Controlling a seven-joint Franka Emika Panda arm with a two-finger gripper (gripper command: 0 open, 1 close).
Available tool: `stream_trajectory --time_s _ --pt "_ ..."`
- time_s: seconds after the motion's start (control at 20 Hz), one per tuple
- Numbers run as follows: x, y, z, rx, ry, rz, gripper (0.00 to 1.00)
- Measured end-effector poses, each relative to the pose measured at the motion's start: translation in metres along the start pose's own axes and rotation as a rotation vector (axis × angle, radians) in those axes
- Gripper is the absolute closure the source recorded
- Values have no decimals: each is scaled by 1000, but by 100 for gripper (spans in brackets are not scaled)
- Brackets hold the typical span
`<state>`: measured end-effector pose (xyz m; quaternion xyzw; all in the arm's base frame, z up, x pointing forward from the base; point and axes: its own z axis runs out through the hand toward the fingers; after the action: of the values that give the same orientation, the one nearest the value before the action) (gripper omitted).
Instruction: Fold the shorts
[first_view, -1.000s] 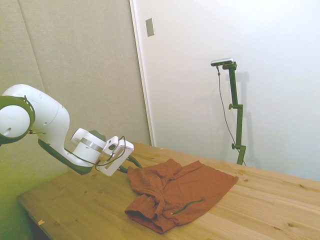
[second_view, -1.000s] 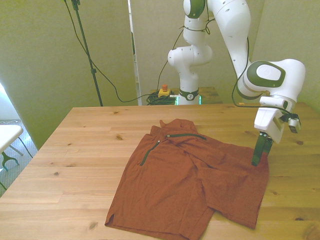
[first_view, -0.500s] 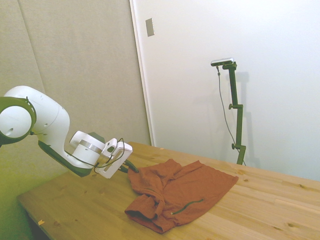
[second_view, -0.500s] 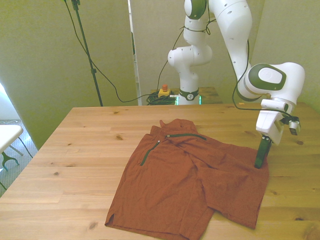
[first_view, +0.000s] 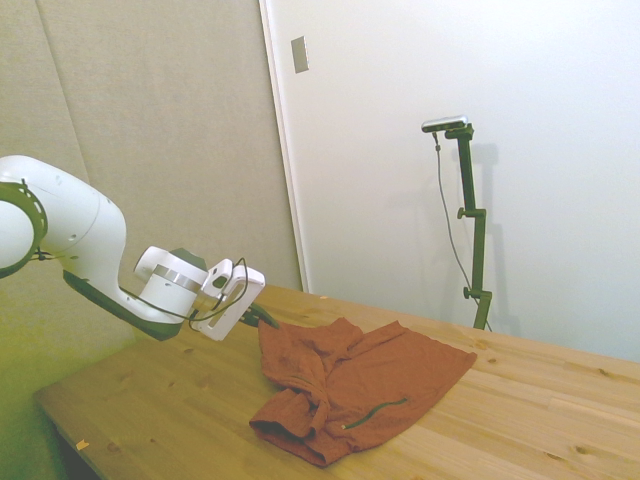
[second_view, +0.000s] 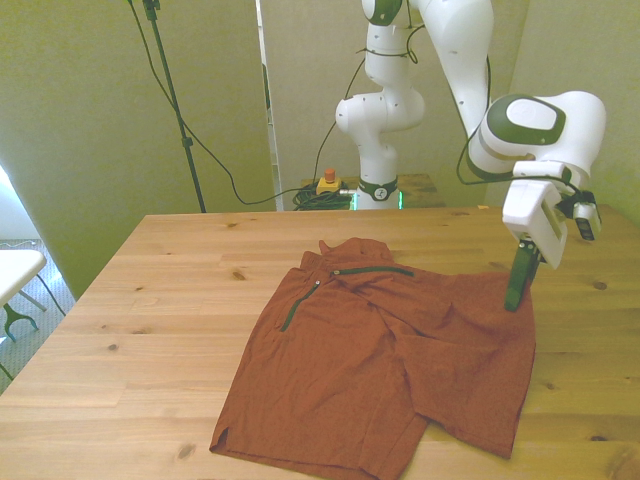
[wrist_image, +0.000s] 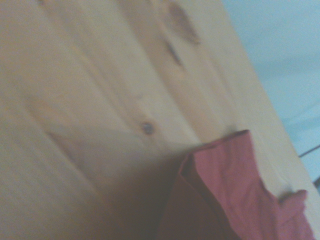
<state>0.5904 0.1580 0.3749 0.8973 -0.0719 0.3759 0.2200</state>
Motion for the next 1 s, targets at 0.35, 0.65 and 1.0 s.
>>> stream_trajectory --time_s 0.35,0.65,1.0 --pt "40 123 39 -67 35 67 100" --pt "57 212 72 -120 40 111 100" --pt "65 260 127 -150 17 149 100"
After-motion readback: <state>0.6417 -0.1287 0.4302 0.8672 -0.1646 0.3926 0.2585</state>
